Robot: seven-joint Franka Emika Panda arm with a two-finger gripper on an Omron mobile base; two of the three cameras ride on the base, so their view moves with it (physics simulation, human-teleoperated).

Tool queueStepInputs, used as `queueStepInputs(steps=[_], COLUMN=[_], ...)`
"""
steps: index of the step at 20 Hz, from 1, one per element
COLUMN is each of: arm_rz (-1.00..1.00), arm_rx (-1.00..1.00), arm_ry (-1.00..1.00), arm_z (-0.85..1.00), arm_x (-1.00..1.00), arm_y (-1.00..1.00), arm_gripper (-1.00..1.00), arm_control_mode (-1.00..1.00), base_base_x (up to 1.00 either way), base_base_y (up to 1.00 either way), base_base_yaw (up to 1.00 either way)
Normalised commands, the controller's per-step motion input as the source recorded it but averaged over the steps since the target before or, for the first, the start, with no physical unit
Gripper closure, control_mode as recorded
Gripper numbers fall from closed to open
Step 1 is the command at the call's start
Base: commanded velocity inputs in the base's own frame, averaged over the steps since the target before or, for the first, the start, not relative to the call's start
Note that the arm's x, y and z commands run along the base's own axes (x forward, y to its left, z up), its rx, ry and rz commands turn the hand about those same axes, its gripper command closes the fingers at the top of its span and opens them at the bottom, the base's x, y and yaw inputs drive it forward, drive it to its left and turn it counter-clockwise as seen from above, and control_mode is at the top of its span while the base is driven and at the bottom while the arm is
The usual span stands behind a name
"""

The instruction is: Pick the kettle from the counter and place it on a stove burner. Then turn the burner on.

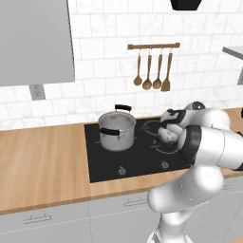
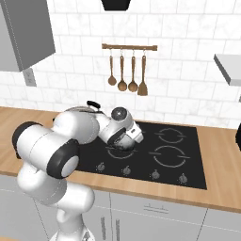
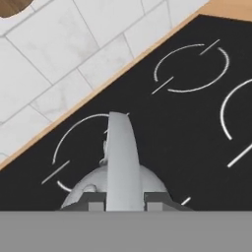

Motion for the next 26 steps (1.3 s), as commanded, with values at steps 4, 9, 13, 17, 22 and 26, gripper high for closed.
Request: queueStepInputs(steps=[4,9,13,17,22,26], arm_rz=[0.00,0.00,0.00,-0.02,-0.04,-0.04], arm_rx=[0.00,0.00,0.00,0.00,0.00,0.00], arm_ry=[0.00,0.00,0.00,0.00,0.00,0.00], arm_z=[-0.33,-0.48,-0.52,-0.38,-0.06,0.01], arm_x=[0.11,-0.08,-0.30,-0.18,0.00,0.00], arm_y=[0.00,0.00,0.00,0.16,0.28,0.32], arm_gripper=[1.00,1.00,-1.00,-1.00,-1.00,-1.00], arm_control_mode=[-1.00,-1.00,-1.00,-1.00,-1.00,-1.00], base_base_x=[0.00,0.00,0.00,0.00,0.00,0.00], base_base_y=[0.00,0.00,0.00,0.00,0.00,0.00], base_base_yaw=[0.00,0.00,0.00,0.00,0.00,0.00])
